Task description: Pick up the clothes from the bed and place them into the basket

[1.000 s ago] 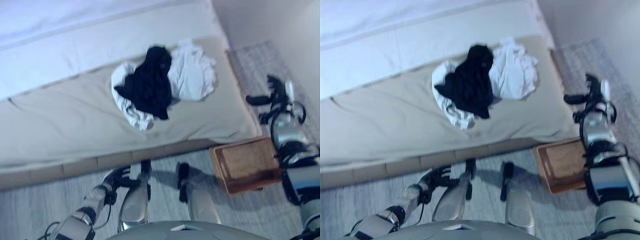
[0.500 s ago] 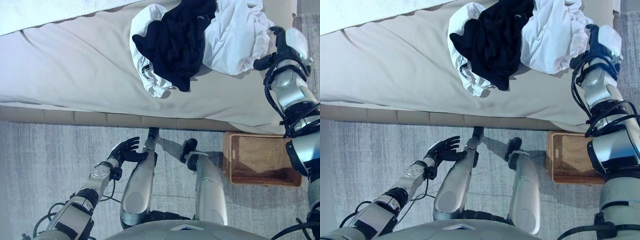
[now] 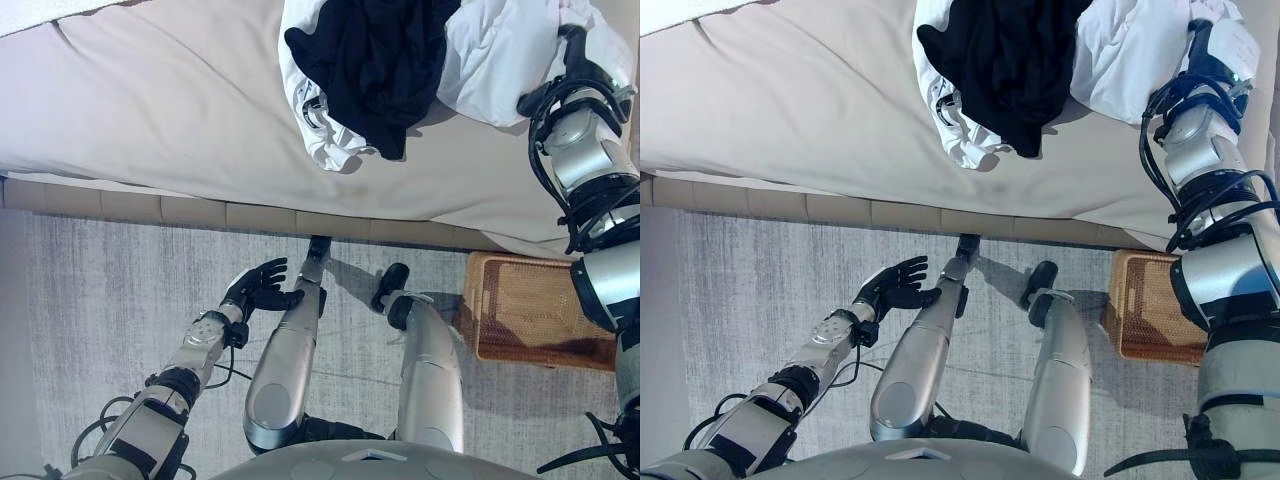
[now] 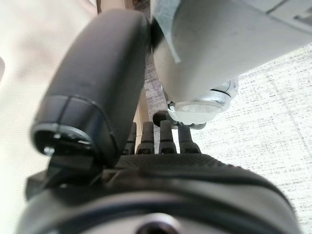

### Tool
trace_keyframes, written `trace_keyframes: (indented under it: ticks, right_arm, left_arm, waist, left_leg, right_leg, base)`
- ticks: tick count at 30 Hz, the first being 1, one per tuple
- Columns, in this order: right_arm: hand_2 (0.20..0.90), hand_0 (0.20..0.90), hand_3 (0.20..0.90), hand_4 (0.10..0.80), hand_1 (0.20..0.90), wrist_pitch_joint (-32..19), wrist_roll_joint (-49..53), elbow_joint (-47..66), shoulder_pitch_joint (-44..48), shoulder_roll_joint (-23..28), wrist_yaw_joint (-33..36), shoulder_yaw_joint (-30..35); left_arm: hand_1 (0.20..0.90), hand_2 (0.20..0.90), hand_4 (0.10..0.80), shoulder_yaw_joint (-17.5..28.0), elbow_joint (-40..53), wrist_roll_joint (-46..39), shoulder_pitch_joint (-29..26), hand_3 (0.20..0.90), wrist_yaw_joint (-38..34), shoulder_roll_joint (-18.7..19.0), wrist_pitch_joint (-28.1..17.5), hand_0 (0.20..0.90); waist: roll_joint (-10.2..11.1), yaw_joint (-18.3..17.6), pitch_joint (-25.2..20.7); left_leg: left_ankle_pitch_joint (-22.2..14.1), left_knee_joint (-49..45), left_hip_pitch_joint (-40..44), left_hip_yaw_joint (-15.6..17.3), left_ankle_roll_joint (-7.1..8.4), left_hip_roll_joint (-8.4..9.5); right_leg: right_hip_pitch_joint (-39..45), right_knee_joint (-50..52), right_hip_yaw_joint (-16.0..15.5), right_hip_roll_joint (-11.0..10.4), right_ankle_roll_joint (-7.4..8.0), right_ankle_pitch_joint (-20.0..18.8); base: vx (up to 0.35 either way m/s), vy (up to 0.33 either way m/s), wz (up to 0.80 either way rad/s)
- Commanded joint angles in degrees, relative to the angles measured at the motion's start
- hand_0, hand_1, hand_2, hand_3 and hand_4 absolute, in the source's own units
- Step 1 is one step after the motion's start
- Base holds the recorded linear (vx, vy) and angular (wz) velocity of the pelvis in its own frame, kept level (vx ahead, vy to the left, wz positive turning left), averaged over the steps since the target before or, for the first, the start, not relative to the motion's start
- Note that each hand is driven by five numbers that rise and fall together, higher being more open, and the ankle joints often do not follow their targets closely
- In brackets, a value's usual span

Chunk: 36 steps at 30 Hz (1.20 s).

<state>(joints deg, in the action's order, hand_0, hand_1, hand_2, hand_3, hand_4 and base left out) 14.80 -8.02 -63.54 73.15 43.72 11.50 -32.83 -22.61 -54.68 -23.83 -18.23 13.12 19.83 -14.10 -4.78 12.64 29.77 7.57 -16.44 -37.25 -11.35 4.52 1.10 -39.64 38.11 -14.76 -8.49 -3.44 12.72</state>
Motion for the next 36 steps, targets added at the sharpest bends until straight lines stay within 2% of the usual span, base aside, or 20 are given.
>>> trace_keyframes:
  ticks: [1,4,6,7,8,12,16,19,21,22,24,28,32,36]
  right_arm:
    - [0.900,0.900,0.900,0.800,0.900,-4.5,-3.3,2.8,7.7,4.1,-7.3,-5.6]
    - [0.900,0.900,0.900,0.800,0.900,-5.5,-4.5,3.8,8.1,3.8,-9.0,-7.0]
    - [0.900,0.900,0.900,0.800,0.900,-3.9,-3.2,5.1,7.8,3.0,-11.4,-7.6]
    - [0.333,0.333,0.238,0.138,0.333,-3.6,-2.9,5.0,7.5,2.6,-11.3,-7.5]
    - [0.300,0.300,0.200,0.100,0.300,-3.7,-2.3,4.8,7.5,2.4,-11.0,-7.6]
    - [0.300,0.300,0.200,0.100,0.300,-4.6,-1.4,4.3,6.4,1.2,-7.3,-5.9]
    - [0.300,0.300,0.200,0.100,0.300,-6.5,2.6,6.5,5.1,2.5,2.4,-3.8]
    - [0.300,0.300,0.200,0.100,0.300,-10.2,9.0,13.1,2.2,3.9,14.2,2.8]
    - [0.300,0.300,0.200,0.100,0.300,-12.7,9.6,16.0,0.7,4.6,18.8,7.4]
    - [0.300,0.300,0.200,0.100,0.300,-13.2,9.8,16.3,0.5,4.7,19.8,7.9]
    - [0.300,0.300,0.200,0.100,0.300,-13.7,8.9,21.8,-1.5,6.5,23.5,13.0]
    - [0.300,0.300,0.200,0.100,0.300,-12.5,7.8,27.0,-4.4,10.8,24.1,15.7]
    - [0.300,0.300,0.200,0.100,0.300,-13.9,9.8,28.2,-6.8,15.3,23.6,16.8]
    - [0.300,0.300,0.200,0.100,0.300,-13.6,10.1,34.9,-12.5,20.1,24.5,22.1]
  left_arm:
    - [0.900,0.900,0.800,-1.8,-1.0,0.8,8.9,0.900,0.5,3.9,1.0,0.900]
    - [0.900,0.900,0.800,-1.9,-0.6,0.4,9.1,0.900,0.5,4.2,1.2,0.900]
    - [0.900,0.900,0.800,-1.7,-0.2,0.5,9.4,0.900,0.7,4.5,1.4,0.900]
    - [0.900,0.900,0.800,-1.7,-0.2,0.7,9.6,0.900,0.6,4.7,1.1,0.900]
    - [0.900,0.900,0.800,-1.7,-0.2,0.7,9.6,0.900,0.6,4.7,1.1,0.900]
    - [0.900,0.900,0.800,-2.1,-0.3,0.6,9.8,0.900,0.1,4.6,0.0,0.900]
    - [0.900,0.900,0.800,-2.1,0.7,0.4,9.7,0.900,-1.0,4.8,0.5,0.900]
    - [0.900,0.900,0.800,-1.6,1.0,0.5,10.1,0.900,-2.1,4.7,1.1,0.900]
    - [0.900,0.900,0.800,-1.4,0.4,0.8,10.0,0.900,-2.5,4.5,1.4,0.900]
    - [0.900,0.900,0.800,-1.4,0.4,1.1,9.9,0.900,-2.5,4.5,1.3,0.900]
    - [0.900,0.900,0.800,-1.1,-0.8,1.8,9.8,0.900,-3.2,4.4,2.9,0.900]
    - [0.900,0.900,0.800,-0.6,-3.2,2.9,10.1,0.900,-3.0,4.8,4.6,0.900]
    - [0.900,0.900,0.800,-0.3,-4.8,4.2,11.1,0.900,-2.7,5.2,5.7,0.900]
    - [0.900,0.900,0.800,0.6,-6.4,6.5,12.3,0.900,-3.1,4.2,7.2,0.900]
  waist:
    - [-1.6,1.9,0.0]
    - [-1.4,2.1,0.0]
    - [-0.7,2.5,0.0]
    - [-0.4,2.6,0.0]
    - [-0.3,2.6,0.0]
    - [0.5,2.6,0.0]
    - [1.6,1.6,0.0]
    - [2.6,0.0,0.0]
    - [3.1,-0.8,0.0]
    - [3.0,-0.9,0.0]
    - [3.8,-2.2,-1.5]
    - [5.2,-4.0,-5.5]
    - [6.1,-5.6,-9.8]
    - [7.2,-8.1,-15.1]
  left_leg:
    - [-2.6,-2.5,-0.6,0.6,-5.16,3.69]
    - [-2.4,-2.1,-0.6,0.4,-5.12,3.75]
    - [-2.6,-2.1,-1.0,0.2,-5.30,4.02]
    - [-2.7,-1.9,-1.0,0.1,-5.32,3.93]
    - [-2.6,-1.7,-1.0,0.1,-5.30,3.88]
    - [-3.0,-1.0,-0.2,0.3,-5.30,3.78]
    - [-4.0,-0.1,2.5,1.1,-5.21,3.62]
    - [-5.6,0.0,5.4,2.6,-5.27,3.50]
    - [-6.4,0.2,7.2,3.6,-5.35,3.60]
    - [-4.9,0.4,6.6,3.8,-5.50,3.64]
    - [-5.9,1.4,9.6,5.4,-5.76,3.35]
    - [-6.7,4.7,14.7,7.3,-6.02,2.71]
    - [-7.3,8.8,20.1,8.4,-6.06,2.02]
    - [-7.9,13.7,27.4,10.0,-6.34,1.65]
  right_leg:
    - [2.8,-4.4,2.8,3.7,0.54,-2.8]
    - [3.0,-5.6,2.6,3.7,0.73,-3.4]
    - [2.8,-7.5,2.4,3.8,1.17,-4.6]
    - [2.9,-8.3,2.3,3.9,1.35,-5.1]
    - [3.0,-8.8,2.3,4.0,1.39,-5.3]
    - [4.2,-11.0,2.3,4.4,1.69,-6.1]
    - [7.8,-15.0,2.3,4.8,2.27,-7.8]
    - [11.3,-17.6,3.1,4.8,2.91,-8.9]
    - [13.4,-19.1,3.4,4.7,3.26,-9.5]
    - [13.1,-19.7,2.9,4.6,2.94,-11.0]
    - [16.1,-21.2,3.6,4.3,3.68,-11.3]
    - [20.7,-24.9,5.0,3.6,4.90,-12.0]
    - [25.3,-28.7,6.8,3.4,5.88,-12.7]
    - [31.2,-33.3,8.9,3.4,7.06,-13.9]
  base:
    - [0.018,0.031,0.06]
    - [0.011,0.030,0.02]
    - [0.002,0.040,-0.03]
    - [0.000,0.000,0.00]
    - [0.000,0.000,0.00]
    - [-0.022,0.020,-0.01]
    - [-0.046,0.038,-0.06]
    - [-0.046,0.074,-0.04]
    - [-0.088,0.076,-0.13]
    - [-0.115,0.097,-0.18]
    - [-0.051,0.094,-0.13]
    - [0.027,0.069,-0.21]
    - [0.086,0.070,-0.21]
    - [0.078,0.072,-0.21]
